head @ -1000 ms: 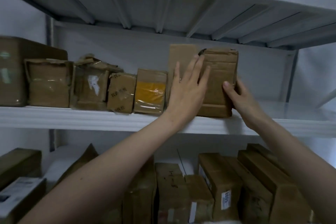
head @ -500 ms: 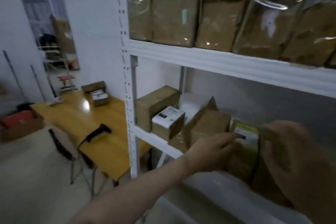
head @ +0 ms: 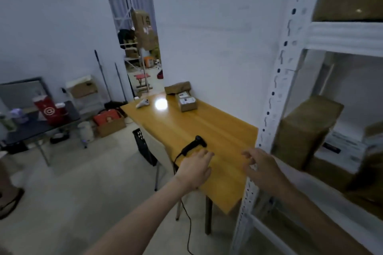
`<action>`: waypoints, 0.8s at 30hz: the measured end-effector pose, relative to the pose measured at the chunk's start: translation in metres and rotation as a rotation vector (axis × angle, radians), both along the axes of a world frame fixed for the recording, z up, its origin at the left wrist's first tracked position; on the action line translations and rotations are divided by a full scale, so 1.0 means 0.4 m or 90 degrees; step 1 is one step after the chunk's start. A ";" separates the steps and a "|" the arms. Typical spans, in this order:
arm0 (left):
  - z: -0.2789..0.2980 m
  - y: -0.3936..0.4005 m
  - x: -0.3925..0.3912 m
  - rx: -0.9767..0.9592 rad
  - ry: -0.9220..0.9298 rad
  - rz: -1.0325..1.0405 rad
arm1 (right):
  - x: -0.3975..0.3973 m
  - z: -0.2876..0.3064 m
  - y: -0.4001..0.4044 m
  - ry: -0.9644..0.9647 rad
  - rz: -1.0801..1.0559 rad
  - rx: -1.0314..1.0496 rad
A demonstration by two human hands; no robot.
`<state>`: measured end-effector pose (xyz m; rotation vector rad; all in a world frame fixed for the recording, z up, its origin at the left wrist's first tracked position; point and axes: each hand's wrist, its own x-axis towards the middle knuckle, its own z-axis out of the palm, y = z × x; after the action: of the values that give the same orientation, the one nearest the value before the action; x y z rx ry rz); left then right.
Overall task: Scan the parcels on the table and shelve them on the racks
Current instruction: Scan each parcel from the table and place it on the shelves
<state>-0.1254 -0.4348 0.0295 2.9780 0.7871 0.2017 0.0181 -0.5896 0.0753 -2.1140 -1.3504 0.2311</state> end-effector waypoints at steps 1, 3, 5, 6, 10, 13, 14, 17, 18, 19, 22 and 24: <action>-0.004 0.052 -0.030 0.003 0.018 0.022 | -0.019 -0.025 0.076 0.014 0.000 -0.020; -0.011 0.149 -0.083 0.008 0.044 0.051 | -0.057 -0.067 0.208 0.061 -0.006 -0.064; -0.012 0.215 -0.125 0.003 0.057 0.077 | -0.091 -0.100 0.299 0.106 -0.008 -0.111; -0.015 0.257 -0.149 0.000 0.066 0.082 | -0.105 -0.114 0.347 0.117 -0.005 -0.133; -0.027 0.431 -0.212 -0.007 0.086 0.111 | -0.124 -0.150 0.549 0.085 0.034 -0.183; -0.025 0.549 -0.236 -0.012 0.103 0.141 | -0.131 -0.155 0.700 0.046 0.055 -0.211; -0.022 0.588 -0.241 -0.012 0.109 0.152 | -0.134 -0.155 0.748 0.037 0.059 -0.217; -0.020 0.711 -0.241 0.002 0.121 0.170 | -0.132 -0.167 0.888 0.025 0.072 -0.227; -0.019 0.753 -0.235 0.000 0.127 0.173 | -0.126 -0.174 0.932 0.028 0.075 -0.231; -0.019 0.795 -0.225 -0.003 0.132 0.173 | -0.116 -0.182 0.974 0.032 0.076 -0.233; -0.017 0.921 -0.170 -0.013 0.160 0.160 | -0.075 -0.202 1.091 0.042 0.068 -0.239; -0.015 1.001 -0.122 -0.013 0.176 0.141 | -0.043 -0.217 1.161 0.046 0.058 -0.249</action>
<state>-0.1743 -0.0344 0.0234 2.9320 1.1405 -0.2147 0.0011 -0.1252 -0.0116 -2.3313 -1.4516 0.6488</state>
